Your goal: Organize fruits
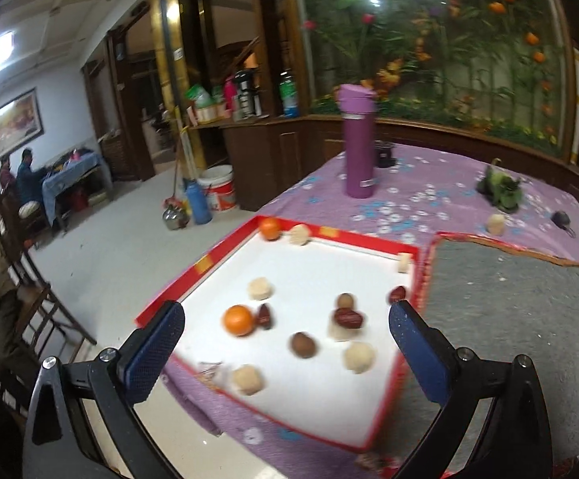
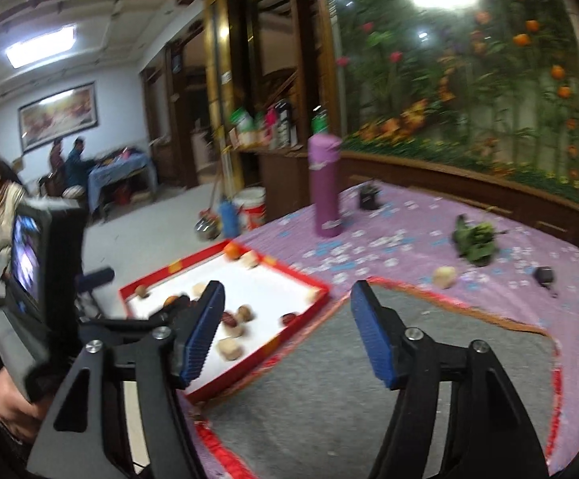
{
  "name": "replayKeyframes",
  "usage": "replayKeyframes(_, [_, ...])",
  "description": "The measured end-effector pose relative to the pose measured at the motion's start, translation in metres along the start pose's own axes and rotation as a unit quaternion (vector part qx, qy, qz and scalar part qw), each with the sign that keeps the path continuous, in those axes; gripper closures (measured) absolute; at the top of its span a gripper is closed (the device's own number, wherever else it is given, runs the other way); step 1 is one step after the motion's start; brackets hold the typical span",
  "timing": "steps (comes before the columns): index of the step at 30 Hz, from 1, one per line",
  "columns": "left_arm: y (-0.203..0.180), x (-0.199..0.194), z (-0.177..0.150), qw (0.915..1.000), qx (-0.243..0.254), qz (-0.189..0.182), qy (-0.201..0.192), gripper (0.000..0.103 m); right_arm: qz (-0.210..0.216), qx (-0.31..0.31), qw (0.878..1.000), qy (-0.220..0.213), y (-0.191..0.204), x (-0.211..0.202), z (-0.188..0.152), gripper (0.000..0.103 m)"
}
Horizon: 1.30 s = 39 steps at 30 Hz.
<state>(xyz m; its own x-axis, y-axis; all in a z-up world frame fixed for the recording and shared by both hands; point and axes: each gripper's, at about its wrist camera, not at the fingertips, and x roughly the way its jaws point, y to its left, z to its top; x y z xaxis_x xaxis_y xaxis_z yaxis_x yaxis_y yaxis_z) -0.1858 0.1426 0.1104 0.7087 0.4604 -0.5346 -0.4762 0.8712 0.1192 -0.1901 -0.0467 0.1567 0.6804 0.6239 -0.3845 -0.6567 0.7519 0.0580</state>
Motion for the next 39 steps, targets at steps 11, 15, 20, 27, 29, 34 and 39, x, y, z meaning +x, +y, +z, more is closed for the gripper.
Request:
replayKeyframes(11, [-0.032,0.005,-0.002,0.9994,0.025,-0.018,0.018,0.001,-0.029,0.031,0.999,-0.027,-0.023,-0.031,0.014,0.028])
replayKeyframes(15, [-0.03,0.001,-0.002,0.9995,0.024,-0.017,0.012,0.001,-0.029,0.031,0.999,-0.022,-0.022,-0.029,0.013,0.028])
replayKeyframes(20, [-0.029,0.001,0.0,0.9994,0.023,-0.022,0.012,0.001,-0.031,0.028,0.999,-0.019,-0.021,-0.024,0.014,0.028])
replayKeyframes(27, [-0.034,0.0,0.003,0.9991,0.033,-0.027,0.006,0.001,-0.03,0.027,0.999,-0.016,-0.019,-0.02,0.015,0.028])
replayKeyframes(29, [-0.034,-0.002,0.003,0.999,0.034,-0.03,0.005,0.001,-0.03,0.028,0.999,-0.013,-0.02,-0.017,0.014,0.028])
replayKeyframes(34, [-0.034,-0.004,0.004,0.9989,0.032,-0.036,0.002,0.001,-0.031,0.032,0.999,-0.009,-0.021,-0.011,0.012,0.028])
replayKeyframes(39, [-0.036,-0.006,0.004,0.9986,0.031,-0.044,-0.004,0.001,-0.032,0.031,0.999,-0.006,-0.022,-0.007,0.011,0.028])
